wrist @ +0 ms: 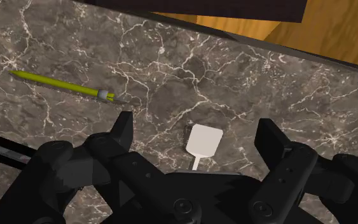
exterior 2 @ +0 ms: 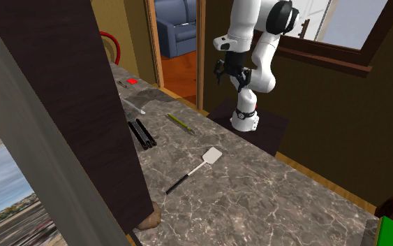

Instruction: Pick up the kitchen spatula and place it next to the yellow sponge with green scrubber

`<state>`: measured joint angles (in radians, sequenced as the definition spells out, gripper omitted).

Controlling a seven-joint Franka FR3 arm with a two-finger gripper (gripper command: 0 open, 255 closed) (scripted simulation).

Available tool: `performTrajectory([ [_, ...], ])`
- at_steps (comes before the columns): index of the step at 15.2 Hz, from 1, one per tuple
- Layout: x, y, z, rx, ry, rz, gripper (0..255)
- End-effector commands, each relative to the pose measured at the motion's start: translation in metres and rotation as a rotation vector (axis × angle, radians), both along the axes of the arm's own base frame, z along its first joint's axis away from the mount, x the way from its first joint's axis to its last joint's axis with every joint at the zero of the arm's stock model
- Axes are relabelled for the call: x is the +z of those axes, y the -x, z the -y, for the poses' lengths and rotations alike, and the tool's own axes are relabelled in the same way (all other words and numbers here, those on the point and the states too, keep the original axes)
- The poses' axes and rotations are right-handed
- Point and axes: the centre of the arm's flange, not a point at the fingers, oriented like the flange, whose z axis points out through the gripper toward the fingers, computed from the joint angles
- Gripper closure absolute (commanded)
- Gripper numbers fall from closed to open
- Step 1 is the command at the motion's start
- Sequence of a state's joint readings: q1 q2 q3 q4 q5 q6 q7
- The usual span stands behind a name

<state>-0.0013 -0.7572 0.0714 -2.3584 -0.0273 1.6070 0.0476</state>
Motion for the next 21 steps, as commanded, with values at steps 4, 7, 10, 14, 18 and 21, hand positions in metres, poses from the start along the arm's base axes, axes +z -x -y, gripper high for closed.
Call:
performTrajectory([
  [4, -0.025, -0.03, -0.002, -0.02, -0.008, 0.008, 0],
  [7, -0.049, -0.06, -0.004, -0.04, -0.017, 0.015, 0],
  [10, -0.074, -0.09, -0.006, -0.06, -0.025, 0.023, 0],
  [14, -0.106, -0.13, -0.007, -0.087, -0.036, 0.033, 0],
  [18, -0.137, -0.171, -0.008, -0.114, -0.047, 0.043, 0],
  [21, -0.161, -0.202, -0.008, -0.134, -0.056, 0.05, 0],
])
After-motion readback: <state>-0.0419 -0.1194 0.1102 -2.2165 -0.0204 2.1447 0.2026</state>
